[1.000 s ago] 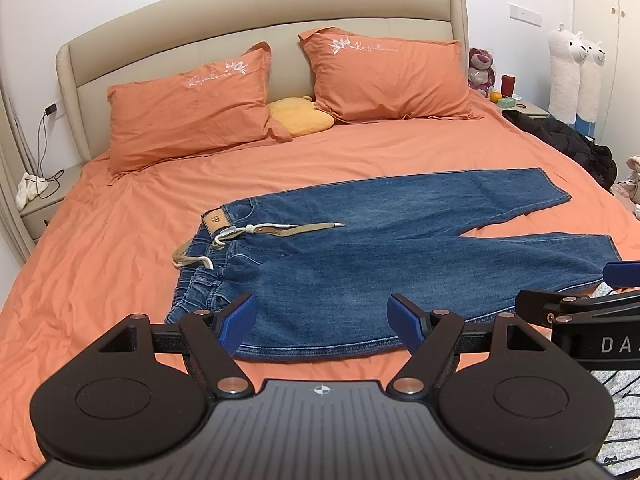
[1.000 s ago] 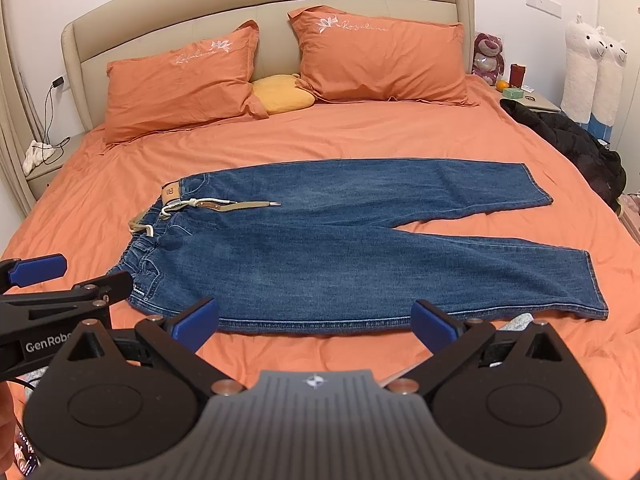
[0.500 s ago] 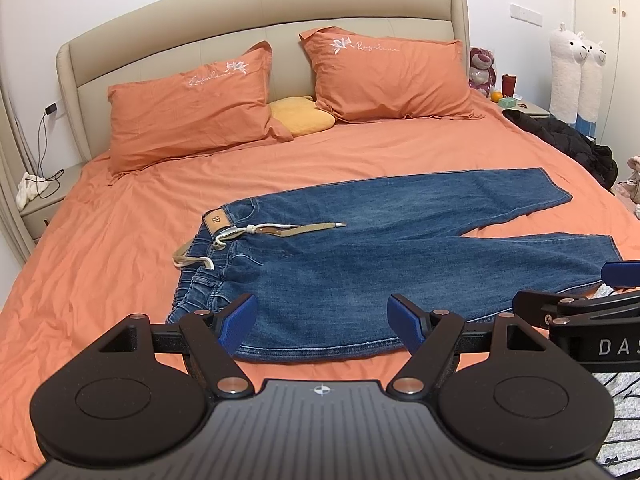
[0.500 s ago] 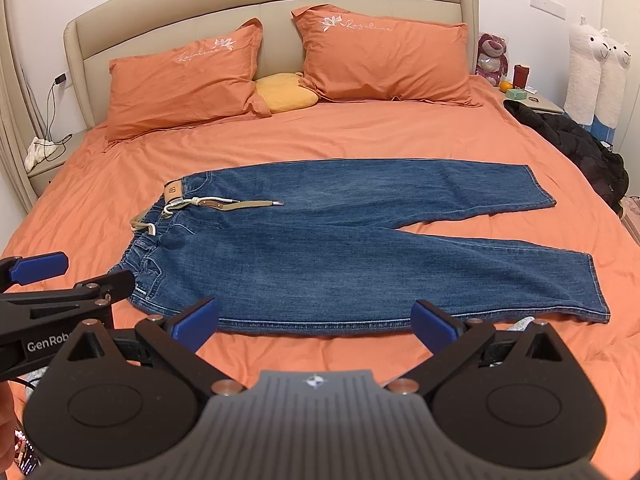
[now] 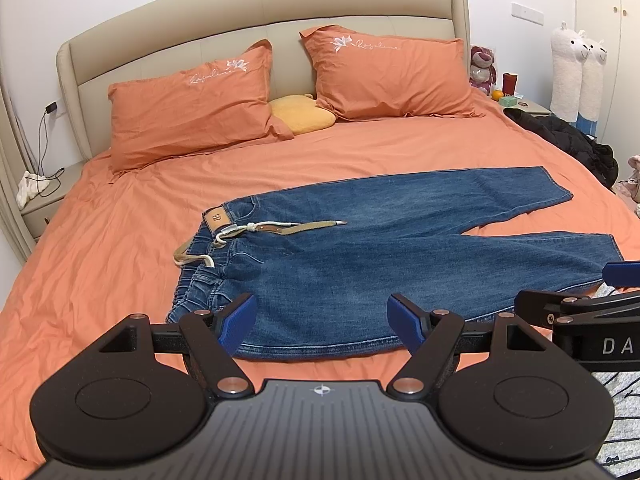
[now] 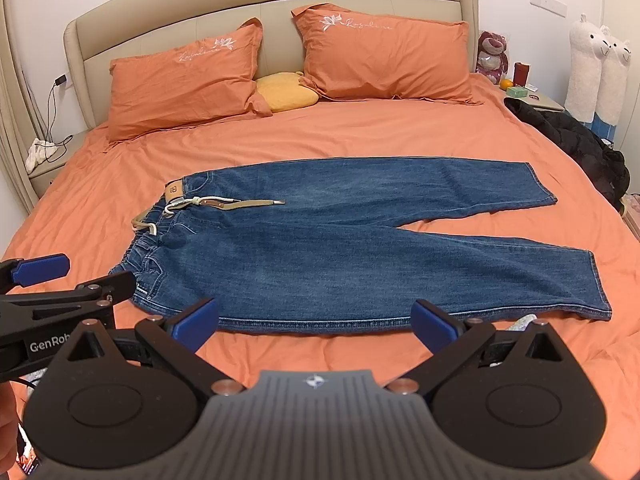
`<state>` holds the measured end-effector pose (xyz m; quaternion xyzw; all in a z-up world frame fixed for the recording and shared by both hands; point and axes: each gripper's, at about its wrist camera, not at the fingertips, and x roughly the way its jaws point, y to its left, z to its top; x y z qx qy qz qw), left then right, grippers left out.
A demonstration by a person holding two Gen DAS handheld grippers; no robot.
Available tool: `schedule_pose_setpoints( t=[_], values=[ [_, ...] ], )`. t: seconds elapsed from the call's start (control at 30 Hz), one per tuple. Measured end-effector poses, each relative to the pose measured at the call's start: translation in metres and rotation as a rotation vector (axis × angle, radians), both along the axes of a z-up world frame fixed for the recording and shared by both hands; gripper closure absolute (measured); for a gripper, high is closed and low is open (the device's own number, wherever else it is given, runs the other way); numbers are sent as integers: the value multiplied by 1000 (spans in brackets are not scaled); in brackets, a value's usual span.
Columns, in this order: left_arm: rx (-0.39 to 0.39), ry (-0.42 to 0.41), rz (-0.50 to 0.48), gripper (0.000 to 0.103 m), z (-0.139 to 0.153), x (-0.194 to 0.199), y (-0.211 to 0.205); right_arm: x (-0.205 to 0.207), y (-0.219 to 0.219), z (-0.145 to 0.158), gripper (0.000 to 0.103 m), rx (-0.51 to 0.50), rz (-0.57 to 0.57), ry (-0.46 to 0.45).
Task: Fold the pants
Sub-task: 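Grasp the jeans waistband with the left gripper while the right tool moves toward the leg hems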
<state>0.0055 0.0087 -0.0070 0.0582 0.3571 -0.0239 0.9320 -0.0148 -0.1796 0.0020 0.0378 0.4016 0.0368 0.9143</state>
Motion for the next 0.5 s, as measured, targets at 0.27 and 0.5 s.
schedule_pose_setpoints(
  t=[0.27,0.5],
  values=[
    [4,8,4,16,-5,2,5,-1,-3,-2,5,2,1,3],
    [106,-30,3,18,2,19,33,9,-31,-6,5,30,40,-64]
  ],
)
